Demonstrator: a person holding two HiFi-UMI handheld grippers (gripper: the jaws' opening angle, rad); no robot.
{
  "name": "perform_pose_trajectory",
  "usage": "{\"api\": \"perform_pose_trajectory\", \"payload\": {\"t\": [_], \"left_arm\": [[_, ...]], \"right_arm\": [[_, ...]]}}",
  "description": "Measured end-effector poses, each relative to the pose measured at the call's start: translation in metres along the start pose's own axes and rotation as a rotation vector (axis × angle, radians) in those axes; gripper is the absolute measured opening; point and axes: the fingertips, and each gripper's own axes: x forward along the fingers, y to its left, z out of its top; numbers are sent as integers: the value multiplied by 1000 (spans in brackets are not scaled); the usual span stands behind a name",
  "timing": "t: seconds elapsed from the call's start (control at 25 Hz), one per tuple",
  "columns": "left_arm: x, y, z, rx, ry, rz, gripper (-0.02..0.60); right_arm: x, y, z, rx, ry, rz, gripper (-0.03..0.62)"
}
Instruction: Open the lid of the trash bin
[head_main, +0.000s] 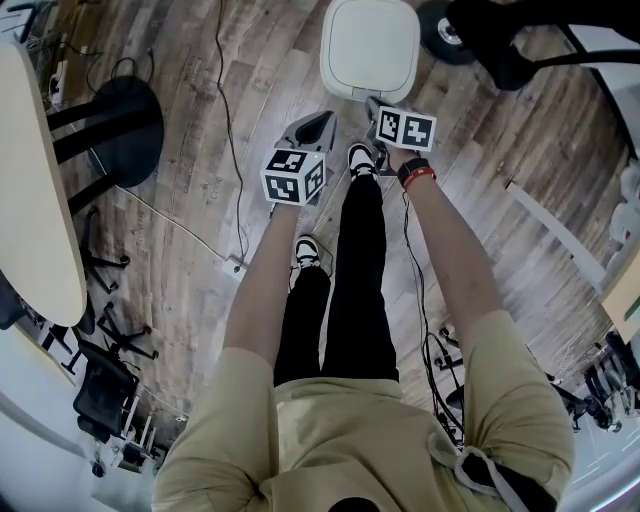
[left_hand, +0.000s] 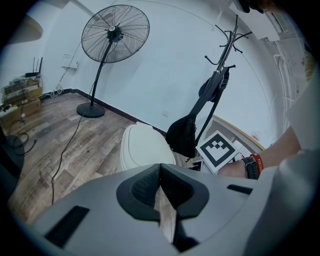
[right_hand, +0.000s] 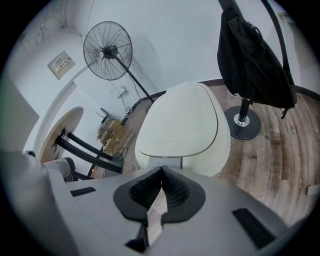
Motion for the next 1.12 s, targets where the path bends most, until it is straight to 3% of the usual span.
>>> {"api": "perform_pose_trajectory", "payload": {"t": [1.12], "left_arm": [[-2, 10, -4, -8, 4, 12, 25]], "right_arm": [[5, -1, -6, -16, -20, 7, 15]]}}
